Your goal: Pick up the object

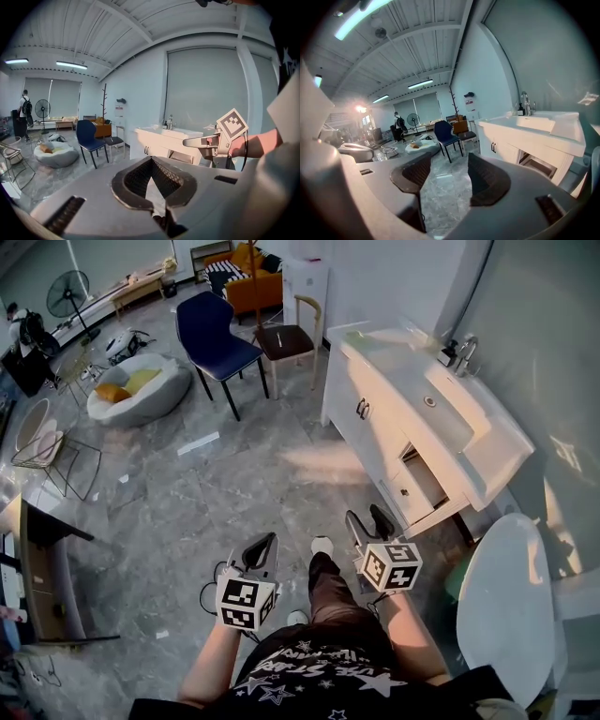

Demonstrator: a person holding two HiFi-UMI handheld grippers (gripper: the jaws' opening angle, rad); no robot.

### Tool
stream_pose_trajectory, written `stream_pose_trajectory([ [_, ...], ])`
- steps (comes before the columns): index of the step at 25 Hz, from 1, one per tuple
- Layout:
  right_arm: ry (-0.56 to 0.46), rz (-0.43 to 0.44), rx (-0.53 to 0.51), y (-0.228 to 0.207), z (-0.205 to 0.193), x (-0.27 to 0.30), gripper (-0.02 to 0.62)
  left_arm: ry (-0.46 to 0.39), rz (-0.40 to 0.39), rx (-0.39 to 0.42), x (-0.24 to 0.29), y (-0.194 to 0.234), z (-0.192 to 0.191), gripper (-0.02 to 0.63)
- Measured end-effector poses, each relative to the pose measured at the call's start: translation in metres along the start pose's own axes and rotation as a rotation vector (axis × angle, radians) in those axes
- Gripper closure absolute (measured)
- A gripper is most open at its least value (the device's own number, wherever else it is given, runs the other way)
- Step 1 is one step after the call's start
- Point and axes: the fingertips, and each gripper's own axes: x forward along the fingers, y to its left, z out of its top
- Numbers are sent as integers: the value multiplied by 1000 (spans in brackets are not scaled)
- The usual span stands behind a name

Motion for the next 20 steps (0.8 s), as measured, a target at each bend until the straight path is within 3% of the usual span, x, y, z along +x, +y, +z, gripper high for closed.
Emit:
stream_pose_trajectory([
  [9,14,47,15,-41,41,121,314,28,63,-11,91,57,25,591],
  [20,-4,41,31,-146,133,256,313,-5,81,-11,257,100,112,591],
])
